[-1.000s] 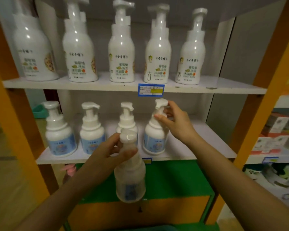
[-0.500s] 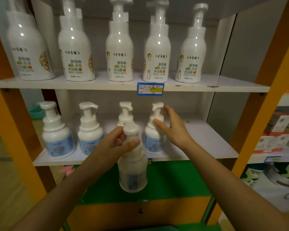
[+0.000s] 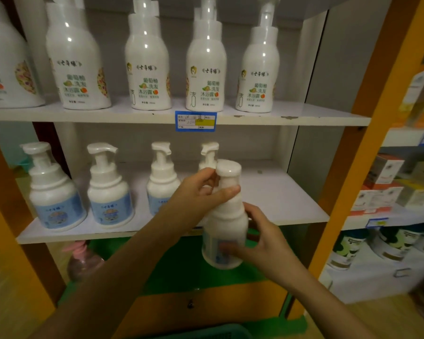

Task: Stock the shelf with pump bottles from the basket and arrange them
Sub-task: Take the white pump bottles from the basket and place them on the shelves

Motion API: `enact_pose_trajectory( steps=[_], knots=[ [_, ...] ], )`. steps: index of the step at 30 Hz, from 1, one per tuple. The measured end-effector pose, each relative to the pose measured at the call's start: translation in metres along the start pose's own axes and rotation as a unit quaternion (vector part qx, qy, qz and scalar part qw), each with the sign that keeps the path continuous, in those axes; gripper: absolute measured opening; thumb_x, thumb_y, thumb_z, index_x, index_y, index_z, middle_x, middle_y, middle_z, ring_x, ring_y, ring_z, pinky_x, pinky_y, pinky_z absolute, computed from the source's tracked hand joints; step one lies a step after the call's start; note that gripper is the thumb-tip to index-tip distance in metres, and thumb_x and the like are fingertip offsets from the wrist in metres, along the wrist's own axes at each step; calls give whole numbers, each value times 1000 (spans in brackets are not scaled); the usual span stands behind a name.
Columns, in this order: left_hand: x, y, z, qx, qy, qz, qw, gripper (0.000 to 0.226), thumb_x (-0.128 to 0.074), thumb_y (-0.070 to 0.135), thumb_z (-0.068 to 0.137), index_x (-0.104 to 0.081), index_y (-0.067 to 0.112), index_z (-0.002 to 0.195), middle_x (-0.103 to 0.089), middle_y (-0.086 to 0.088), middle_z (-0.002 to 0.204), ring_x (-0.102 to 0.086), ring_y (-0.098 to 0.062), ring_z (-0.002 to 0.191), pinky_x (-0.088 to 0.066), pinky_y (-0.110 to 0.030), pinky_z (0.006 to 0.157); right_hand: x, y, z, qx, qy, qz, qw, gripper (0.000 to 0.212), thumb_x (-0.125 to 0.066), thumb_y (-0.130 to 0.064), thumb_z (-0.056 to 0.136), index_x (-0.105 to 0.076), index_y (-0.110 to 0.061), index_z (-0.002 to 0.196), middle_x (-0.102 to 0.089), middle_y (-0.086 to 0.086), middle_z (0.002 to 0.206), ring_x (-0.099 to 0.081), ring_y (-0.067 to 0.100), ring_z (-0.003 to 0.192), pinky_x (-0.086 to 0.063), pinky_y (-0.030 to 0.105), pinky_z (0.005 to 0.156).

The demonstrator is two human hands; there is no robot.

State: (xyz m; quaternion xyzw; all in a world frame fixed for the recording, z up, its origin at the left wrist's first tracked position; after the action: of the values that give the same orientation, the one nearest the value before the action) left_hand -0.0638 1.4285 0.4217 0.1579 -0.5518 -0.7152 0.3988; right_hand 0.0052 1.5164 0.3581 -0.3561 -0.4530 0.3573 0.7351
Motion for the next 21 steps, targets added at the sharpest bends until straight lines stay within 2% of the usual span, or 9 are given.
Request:
enact_pose_trajectory(
  steps=[2, 3, 5, 7, 10, 12, 15, 19, 21],
  knots=[
    [-10, -2, 14, 9, 5, -38, 999, 28, -56, 37, 83, -62, 20, 105, -69, 5, 102, -64, 2, 90, -50, -13, 79, 24, 0, 5, 2, 23, -5, 1000, 66, -72, -58, 53, -42, -52, 111, -57, -33, 110, -54, -11, 104, -50, 7, 78],
    [-16, -7, 22, 28, 8, -48, 998, 39, -49, 45, 83, -58, 22, 113, -65, 5, 115, -60, 4, 99, -45, -11, 85, 35, 3, 9, -1, 36, 1, 999, 65, -73, -55, 55, -43, -50, 112, -58, -30, 110, -55, -9, 103, -51, 8, 78],
    [-28, -32, 30, 99, 16, -105, 989, 55, -32, 51, 87, -43, 18, 130, -50, -1, 136, -44, -9, 126, -35, -14, 97, 55, 11, 18, -5, 59, 8, 998, 66, -75, -46, 60, -44, -40, 118, -58, -23, 112, -57, -2, 104, -52, 11, 78],
    [-44, -53, 28, 153, 11, -162, 975, 53, -23, 48, 93, -39, 15, 132, -49, -2, 136, -33, -17, 135, -39, -9, 89, 70, 23, 31, -12, 73, -5, 997, 70, -77, -33, 67, -42, -27, 127, -56, -14, 117, -56, 4, 106, -52, 12, 79],
    [-68, -72, 30, 212, -10, -185, 960, 64, -12, 51, 93, -27, 10, 141, -28, -5, 152, -25, -19, 140, -25, -27, 110, 83, 44, 50, -31, 78, 4, 996, 71, -76, -21, 71, -41, -18, 132, -55, -3, 123, -54, 14, 111, -49, 18, 83],
    [-76, -75, 36, 214, -12, -203, 955, 64, -9, 50, 93, -26, 11, 141, -26, -4, 153, -26, -19, 140, -22, -29, 110, 86, 57, 62, -39, 77, 18, 996, 72, -77, -18, 70, -41, -17, 132, -55, 1, 126, -54, 16, 113, -49, 20, 84],
    [-83, -73, 44, 205, -7, -249, 946, 63, -9, 49, 94, -27, 11, 141, -30, -6, 151, -30, -20, 137, -32, -22, 96, 86, 71, 74, -42, 74, 33, 996, 71, -77, -17, 71, -41, -17, 132, -55, 0, 125, -55, 14, 111, -51, 15, 77],
    [-82, -86, 52, 212, 3, -269, 939, 67, -9, 53, 92, -28, 11, 140, -30, -7, 151, -30, -20, 138, -24, -29, 110, 81, 82, 84, -44, 62, 38, 996, 61, -76, -17, 71, -44, -26, 122, -56, -14, 110, -55, 7, 102, -51, 8, 69],
    [-81, -90, 55, 207, 3, -268, 941, 66, -9, 53, 92, -28, 12, 140, -31, -6, 151, -30, -19, 138, -27, -26, 106, 80, 86, 87, -44, 60, 37, 997, 59, -76, -17, 72, -43, -29, 120, -55, -19, 107, -56, 4, 99, -50, 7, 68]
  ],
)
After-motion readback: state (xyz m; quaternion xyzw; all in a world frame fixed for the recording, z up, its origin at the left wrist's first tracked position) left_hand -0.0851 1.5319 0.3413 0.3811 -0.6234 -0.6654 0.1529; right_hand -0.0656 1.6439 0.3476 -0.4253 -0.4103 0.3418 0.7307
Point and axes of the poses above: each hand's wrist, its own z-axis towards the middle knuckle, its own x-axis out of the back of the hand, y = z × x, the point moved 10 cm from there along z, towards the middle knuckle
